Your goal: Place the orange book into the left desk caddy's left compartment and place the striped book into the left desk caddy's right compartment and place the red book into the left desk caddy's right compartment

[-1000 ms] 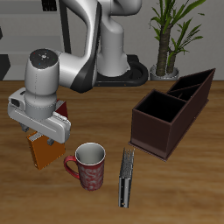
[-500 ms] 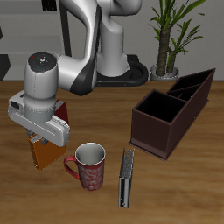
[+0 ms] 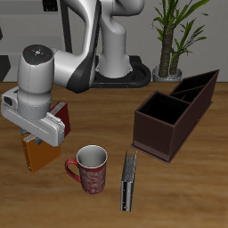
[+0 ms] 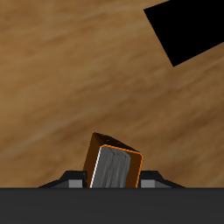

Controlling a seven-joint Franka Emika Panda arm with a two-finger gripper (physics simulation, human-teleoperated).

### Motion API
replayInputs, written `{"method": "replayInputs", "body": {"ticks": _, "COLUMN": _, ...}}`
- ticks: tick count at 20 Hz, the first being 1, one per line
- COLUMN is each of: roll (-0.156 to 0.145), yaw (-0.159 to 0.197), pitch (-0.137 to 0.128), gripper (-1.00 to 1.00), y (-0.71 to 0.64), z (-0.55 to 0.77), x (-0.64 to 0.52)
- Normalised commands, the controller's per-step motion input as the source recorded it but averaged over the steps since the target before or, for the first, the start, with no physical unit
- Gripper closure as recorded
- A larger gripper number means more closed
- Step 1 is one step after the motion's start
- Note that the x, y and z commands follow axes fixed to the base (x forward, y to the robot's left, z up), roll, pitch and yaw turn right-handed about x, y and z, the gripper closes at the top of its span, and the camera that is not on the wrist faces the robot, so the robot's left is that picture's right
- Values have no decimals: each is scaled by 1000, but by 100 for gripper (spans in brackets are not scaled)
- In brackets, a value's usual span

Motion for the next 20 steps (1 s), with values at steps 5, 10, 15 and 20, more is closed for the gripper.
{"method": "replayInputs", "body": {"ticks": 5, "roll": -54, "yaw": 11, "pitch": -66, "gripper": 100, "y": -7, "z": 585, "x": -52}}
{"method": "replayInputs", "body": {"ticks": 10, "roll": -75, "yaw": 47, "pitch": -47, "gripper": 100, "y": -6, "z": 662, "x": -134}}
{"method": "replayInputs", "body": {"ticks": 15, "roll": -16, "yaw": 17, "pitch": -60, "gripper": 100, "y": 253, "z": 563, "x": -380}}
{"method": "replayInputs", "body": {"ticks": 20, "roll": -20, "yaw": -64, "pitch": -1, "gripper": 100, "y": 262, "z": 470, "x": -433}}
